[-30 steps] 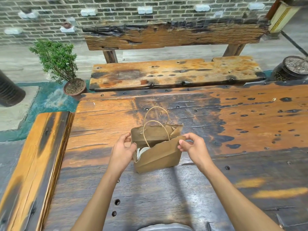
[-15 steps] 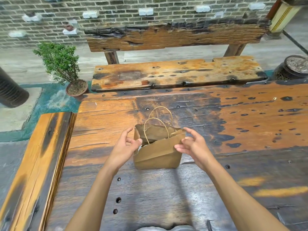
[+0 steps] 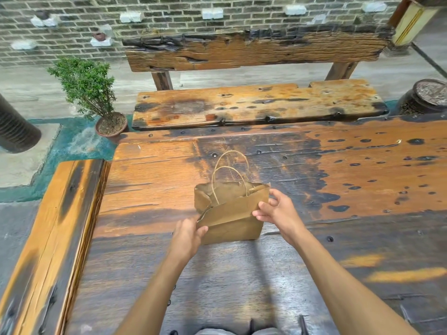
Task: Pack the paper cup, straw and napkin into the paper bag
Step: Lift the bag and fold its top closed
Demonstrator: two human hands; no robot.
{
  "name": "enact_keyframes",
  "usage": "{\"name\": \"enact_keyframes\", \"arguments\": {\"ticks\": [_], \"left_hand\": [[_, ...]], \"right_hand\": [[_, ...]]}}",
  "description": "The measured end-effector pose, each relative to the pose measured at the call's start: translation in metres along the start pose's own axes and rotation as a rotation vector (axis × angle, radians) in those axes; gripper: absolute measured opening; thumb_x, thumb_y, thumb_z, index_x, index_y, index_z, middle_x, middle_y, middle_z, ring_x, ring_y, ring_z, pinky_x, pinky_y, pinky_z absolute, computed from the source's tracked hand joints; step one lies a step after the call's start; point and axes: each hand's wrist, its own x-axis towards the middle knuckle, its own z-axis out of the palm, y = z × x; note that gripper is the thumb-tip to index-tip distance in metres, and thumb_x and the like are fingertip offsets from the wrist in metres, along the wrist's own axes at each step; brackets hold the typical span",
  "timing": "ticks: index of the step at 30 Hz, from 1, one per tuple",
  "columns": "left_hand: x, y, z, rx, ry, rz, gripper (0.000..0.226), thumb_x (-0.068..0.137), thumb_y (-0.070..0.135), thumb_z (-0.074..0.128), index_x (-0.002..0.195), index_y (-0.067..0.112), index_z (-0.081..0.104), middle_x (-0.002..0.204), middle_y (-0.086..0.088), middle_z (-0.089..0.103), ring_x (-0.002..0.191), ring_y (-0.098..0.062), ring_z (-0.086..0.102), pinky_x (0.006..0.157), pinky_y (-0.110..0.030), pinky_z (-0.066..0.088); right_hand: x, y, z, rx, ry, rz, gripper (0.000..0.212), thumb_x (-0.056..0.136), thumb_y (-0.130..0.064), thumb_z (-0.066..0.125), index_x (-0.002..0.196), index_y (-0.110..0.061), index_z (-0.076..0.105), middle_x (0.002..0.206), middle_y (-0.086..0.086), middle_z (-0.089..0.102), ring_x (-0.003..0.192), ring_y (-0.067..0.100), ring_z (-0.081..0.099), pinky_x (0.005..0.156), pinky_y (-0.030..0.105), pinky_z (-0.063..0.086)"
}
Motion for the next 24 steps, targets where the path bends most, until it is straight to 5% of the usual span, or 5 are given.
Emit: {"name": "enact_keyframes", "arguments": {"ticks": [5,12,17,20,24], "left_hand": [[0.004,0.001,0.0,-0.043,0.053,0.065,0.018,0.09,0.019,0.07,0.078,0.021,0.056,0.059,0.014,0.047,0.048,-0.001,0.042,0.037,-0.01,0.031],[0.01,-0.007,-0.011,-0.329,0.016,-0.054,0.034,0.087,-0.001,0.067,0.114,0.011,0.049,0.07,0.0,0.05,0.068,-0.016,0.056,0.071,-0.031,0.052],[0.01,-0.008,-0.025,-0.684,-0.202,-0.181,0.039,0.094,0.01,0.064,0.107,0.043,0.049,0.063,-0.008,0.066,0.047,-0.011,0.056,0.046,-0.025,0.049],[0.011,0.0,-0.027,-0.785,-0.224,-0.22,0.005,0.096,0.019,0.061,0.094,0.019,0.057,0.067,-0.012,0.072,0.048,-0.014,0.061,0.047,-0.025,0.054],[0.011,0.005,-0.019,-0.75,-0.182,-0.305,0.022,0.098,0.028,0.058,0.085,0.011,0.057,0.071,-0.017,0.074,0.049,-0.016,0.065,0.046,-0.024,0.055]], "right_hand": [[-0.002,-0.002,-0.005,-0.024,-0.047,-0.021,0.021,0.096,-0.003,0.053,0.116,-0.005,0.06,0.104,0.024,0.07,0.084,0.026,0.071,0.075,0.03,0.06],[0.004,0.006,-0.008,-0.031,-0.017,-0.061,0.014,0.094,-0.001,0.056,0.106,0.0,0.064,0.09,0.012,0.061,0.082,0.026,0.069,0.077,0.03,0.06],[0.012,0.014,-0.01,-0.06,0.035,-0.103,0.01,0.093,0.001,0.059,0.1,0.006,0.061,0.081,0.009,0.045,0.072,0.022,0.066,0.073,0.029,0.059],[0.015,0.018,-0.013,-0.087,0.035,-0.104,0.01,0.093,-0.002,0.059,0.086,0.0,0.066,0.07,0.002,0.049,0.063,0.016,0.063,0.066,0.029,0.058],[0.015,0.021,-0.013,-0.123,0.069,-0.037,0.015,0.095,-0.01,0.059,0.084,-0.005,0.068,0.072,0.006,0.062,0.056,0.012,0.061,0.058,0.025,0.055]]}}
